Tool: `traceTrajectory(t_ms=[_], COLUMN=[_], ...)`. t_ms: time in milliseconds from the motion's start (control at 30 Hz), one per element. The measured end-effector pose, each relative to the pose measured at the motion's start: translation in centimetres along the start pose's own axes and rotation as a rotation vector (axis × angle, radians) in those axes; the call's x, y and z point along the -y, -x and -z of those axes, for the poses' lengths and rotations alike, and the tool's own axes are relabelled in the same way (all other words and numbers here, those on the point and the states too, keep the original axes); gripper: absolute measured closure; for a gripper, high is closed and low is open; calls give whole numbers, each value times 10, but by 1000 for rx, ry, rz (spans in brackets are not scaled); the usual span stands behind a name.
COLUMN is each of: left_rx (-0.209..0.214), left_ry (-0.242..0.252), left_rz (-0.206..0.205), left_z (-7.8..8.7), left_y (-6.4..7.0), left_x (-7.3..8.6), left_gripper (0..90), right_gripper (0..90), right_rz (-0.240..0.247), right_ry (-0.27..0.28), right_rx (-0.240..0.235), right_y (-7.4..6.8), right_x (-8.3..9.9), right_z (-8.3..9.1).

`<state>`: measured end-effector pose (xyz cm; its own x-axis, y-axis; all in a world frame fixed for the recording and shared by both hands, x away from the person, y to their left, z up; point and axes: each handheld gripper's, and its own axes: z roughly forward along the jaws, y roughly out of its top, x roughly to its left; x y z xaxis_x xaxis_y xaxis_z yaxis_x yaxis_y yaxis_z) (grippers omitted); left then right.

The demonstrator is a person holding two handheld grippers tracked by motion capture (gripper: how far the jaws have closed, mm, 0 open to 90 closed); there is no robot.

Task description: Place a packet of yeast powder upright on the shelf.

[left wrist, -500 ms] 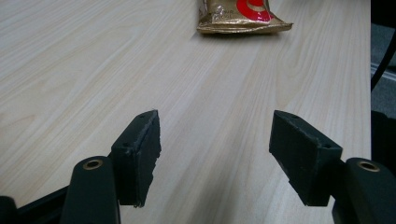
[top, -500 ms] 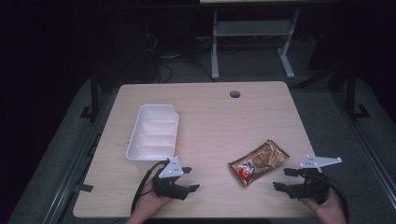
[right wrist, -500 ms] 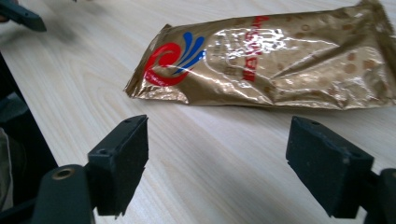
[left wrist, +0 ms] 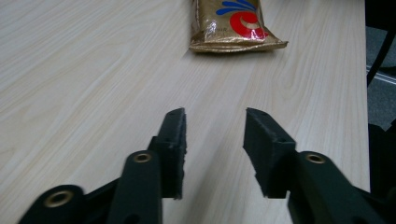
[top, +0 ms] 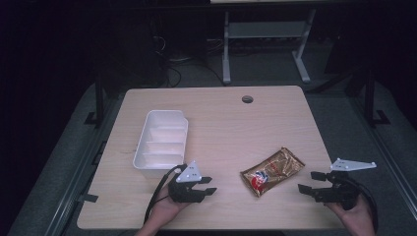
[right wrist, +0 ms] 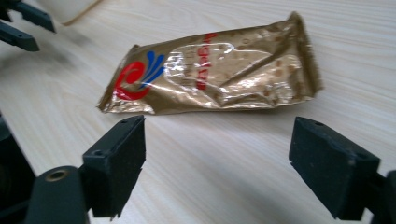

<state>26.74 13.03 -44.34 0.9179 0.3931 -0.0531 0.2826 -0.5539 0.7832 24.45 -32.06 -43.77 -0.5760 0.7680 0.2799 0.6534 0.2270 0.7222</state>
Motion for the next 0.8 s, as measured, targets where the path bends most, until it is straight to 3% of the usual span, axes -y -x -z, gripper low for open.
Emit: traceTrajectory(t_ms=[67, 233, 367, 467, 800], left_rx=[27, 40, 63, 68, 107], left_ry=[8, -12, -57, -79, -125], left_rz=[5, -18, -16, -47, -68], left_z=[-6, -19, -36, -51, -84], left_y=[0, 1, -1, 0, 0], left_x=[-9, -25, -41, -56, -89], left_gripper=[638, 681, 686, 716, 741], right_gripper=[170, 161, 158, 158, 158], right_rz=[-10, -9, -58, -69, -89], right_ry=[7, 8, 29, 33, 36], right_rx=[15, 29, -6, -10, 0], right_y=[1, 5, 16, 21, 29], right_x=[-1, -4, -13, -21, -47], right_z=[1, 0, 0, -2, -13])
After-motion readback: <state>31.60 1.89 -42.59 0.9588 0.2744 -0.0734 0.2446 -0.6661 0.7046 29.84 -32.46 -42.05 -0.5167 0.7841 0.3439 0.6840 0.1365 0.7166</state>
